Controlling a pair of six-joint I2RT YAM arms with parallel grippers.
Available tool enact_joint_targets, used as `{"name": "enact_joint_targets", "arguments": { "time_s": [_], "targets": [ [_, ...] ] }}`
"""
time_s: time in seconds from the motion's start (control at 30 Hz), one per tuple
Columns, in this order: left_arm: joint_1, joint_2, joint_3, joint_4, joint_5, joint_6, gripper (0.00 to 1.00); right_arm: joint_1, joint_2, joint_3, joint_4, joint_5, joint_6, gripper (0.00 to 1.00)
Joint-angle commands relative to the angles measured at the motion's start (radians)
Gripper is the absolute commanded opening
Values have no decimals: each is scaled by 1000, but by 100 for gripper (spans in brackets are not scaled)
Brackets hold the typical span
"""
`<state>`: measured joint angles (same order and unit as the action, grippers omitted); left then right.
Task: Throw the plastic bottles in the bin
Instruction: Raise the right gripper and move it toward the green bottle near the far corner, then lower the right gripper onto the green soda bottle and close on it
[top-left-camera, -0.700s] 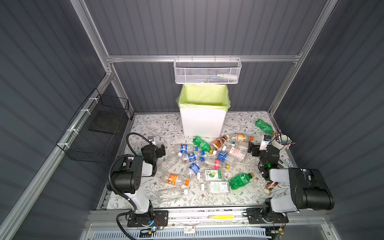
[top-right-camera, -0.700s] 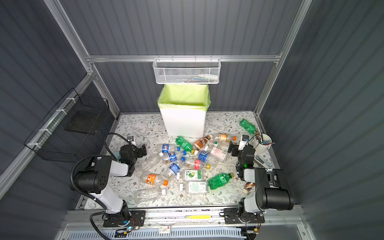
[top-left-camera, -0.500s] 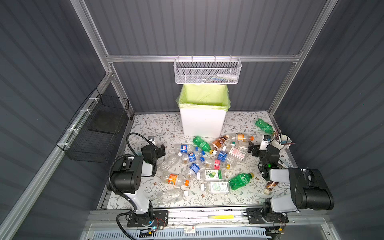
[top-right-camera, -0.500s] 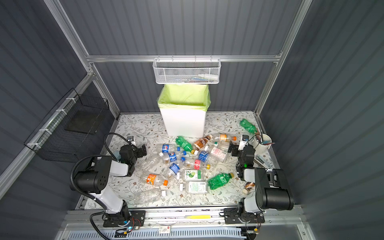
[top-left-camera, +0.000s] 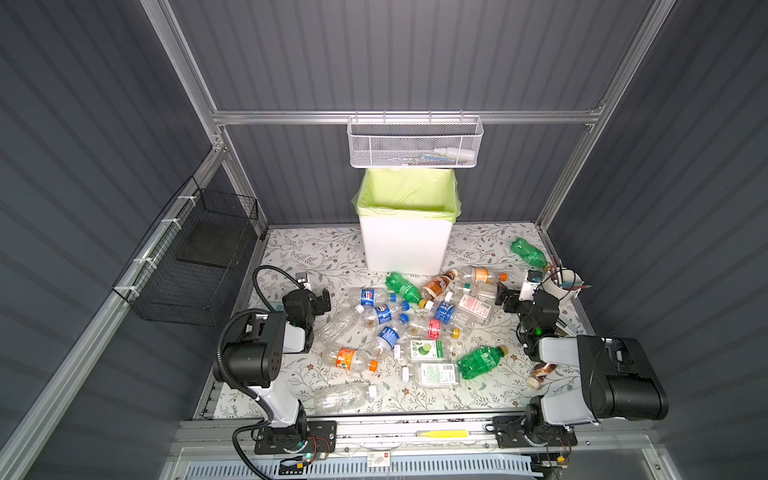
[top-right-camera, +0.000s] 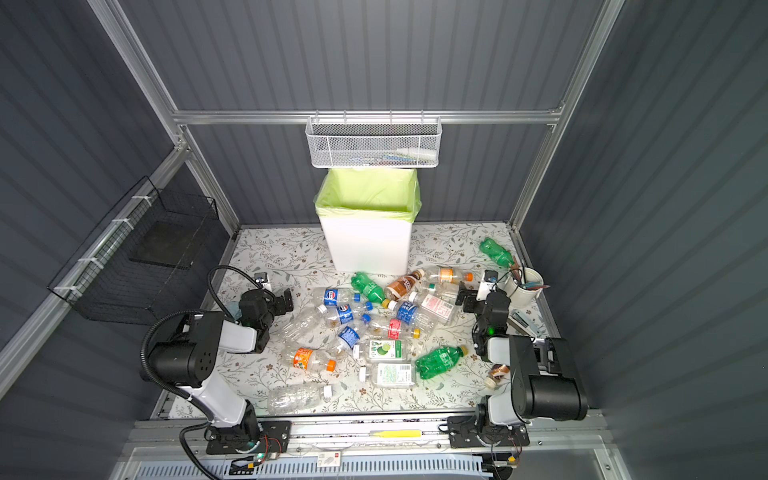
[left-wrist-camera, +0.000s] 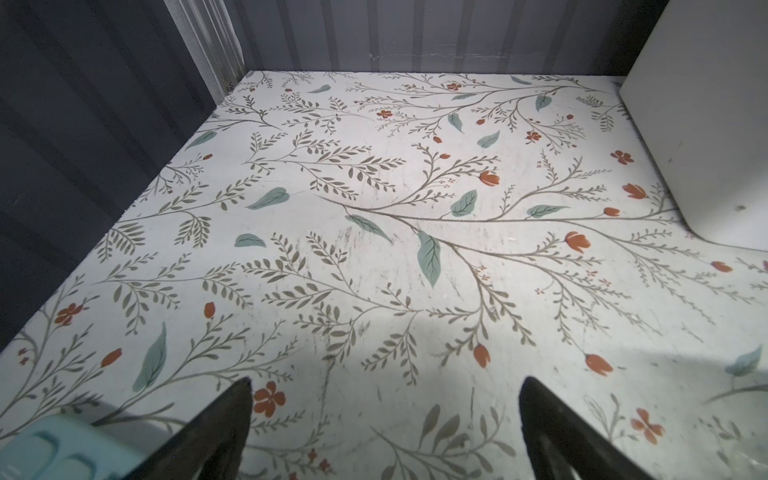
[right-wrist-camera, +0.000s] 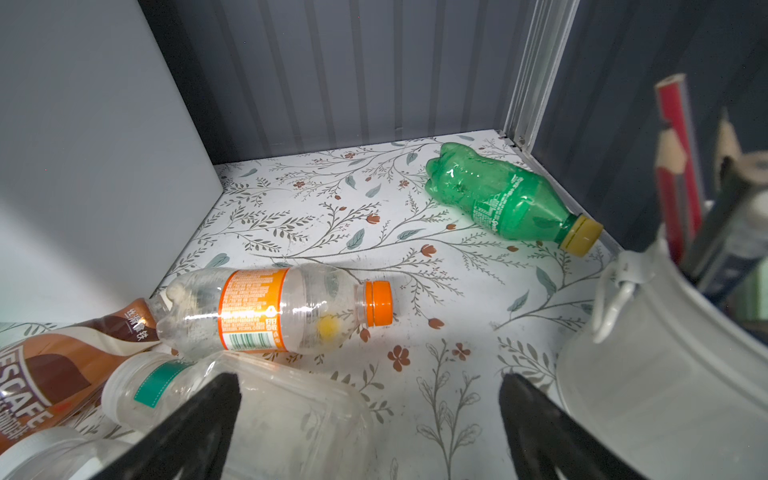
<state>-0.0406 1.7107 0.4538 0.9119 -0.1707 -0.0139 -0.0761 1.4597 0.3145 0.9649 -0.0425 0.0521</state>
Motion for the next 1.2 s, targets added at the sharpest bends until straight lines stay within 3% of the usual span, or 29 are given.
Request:
{"name": "enact_joint_targets", "arguments": {
  "time_s": [0.0, 0.17, 0.23, 0.3, 0.37, 0.53, 0.7, 1.0, 1.17],
  "targets": [
    [-7, 6, 19, -2, 7, 14, 100, -2, 3, 15, 11, -7, 6, 99],
    [-7, -3, 24, -7, 15, 12, 100, -3, -1, 18, 2, -19, 4, 99],
    [-5, -40, 93, -167, -1, 2, 100, -4, -28, 50, -78, -46, -6, 99],
    [-5, -73, 215, -415, -4, 2, 100, -4, -90, 133, -289, -49, -6, 99],
    [-5, -107, 298, -553, -16, -29, 100, -2, -152, 235, -486, -60, -15, 99],
    [-5, -247, 285, -542, -17, -168, 100, 10, -204, 554, -903, -35, -47, 99],
    [-7, -276, 301, -615, 7, -233, 100, 24, -24, 937, -1245, 93, -76, 97],
    [-7, -270, 293, -647, 25, -267, 100, 24, 419, 1466, -1524, 372, -226, 98],
    [-7, -254, 291, -660, 44, -269, 100, -7, 592, 1664, -1608, 405, -285, 99]
  ]
}}
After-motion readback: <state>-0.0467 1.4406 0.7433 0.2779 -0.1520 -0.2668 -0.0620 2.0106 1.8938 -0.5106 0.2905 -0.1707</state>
